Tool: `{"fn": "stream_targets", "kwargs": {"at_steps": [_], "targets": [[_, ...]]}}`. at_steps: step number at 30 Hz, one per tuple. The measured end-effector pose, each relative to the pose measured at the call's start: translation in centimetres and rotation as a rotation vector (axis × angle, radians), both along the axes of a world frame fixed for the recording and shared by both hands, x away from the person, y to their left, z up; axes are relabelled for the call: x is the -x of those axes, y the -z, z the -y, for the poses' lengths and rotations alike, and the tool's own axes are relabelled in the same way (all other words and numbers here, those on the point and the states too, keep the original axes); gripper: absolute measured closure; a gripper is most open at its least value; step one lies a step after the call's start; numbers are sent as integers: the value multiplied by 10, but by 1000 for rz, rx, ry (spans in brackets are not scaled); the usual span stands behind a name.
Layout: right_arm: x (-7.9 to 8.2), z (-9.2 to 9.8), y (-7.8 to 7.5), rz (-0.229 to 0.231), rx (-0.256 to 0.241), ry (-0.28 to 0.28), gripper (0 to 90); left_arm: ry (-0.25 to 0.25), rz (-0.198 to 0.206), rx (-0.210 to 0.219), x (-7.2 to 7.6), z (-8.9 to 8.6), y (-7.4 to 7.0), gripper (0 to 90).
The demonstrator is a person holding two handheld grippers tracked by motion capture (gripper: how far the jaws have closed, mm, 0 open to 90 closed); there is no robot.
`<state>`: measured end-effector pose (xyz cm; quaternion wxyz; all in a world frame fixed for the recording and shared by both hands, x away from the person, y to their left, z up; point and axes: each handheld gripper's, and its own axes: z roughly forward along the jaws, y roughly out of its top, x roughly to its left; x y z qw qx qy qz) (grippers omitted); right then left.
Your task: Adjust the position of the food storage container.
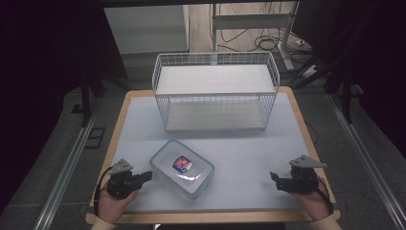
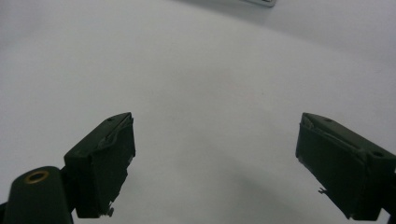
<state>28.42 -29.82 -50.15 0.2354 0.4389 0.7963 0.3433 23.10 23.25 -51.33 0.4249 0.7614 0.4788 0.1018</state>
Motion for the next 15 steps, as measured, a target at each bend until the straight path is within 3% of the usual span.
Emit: {"fn": "stream_targets", "kwargs": {"at_steps": [4, 10, 13, 15], "targets": [[0, 0, 0, -1, 2, 0, 121, 34, 40, 3, 9, 13, -5, 900], [0, -1, 2, -6, 7, -2, 122, 107, 24, -14, 16, 33, -3, 900], [0, -1, 2, -5, 6, -2, 122, 168, 14, -24, 18, 46, -2, 900], [0, -1, 2, -4, 3, -2, 122, 177, 9, -23, 18, 49, -2, 900]]}}
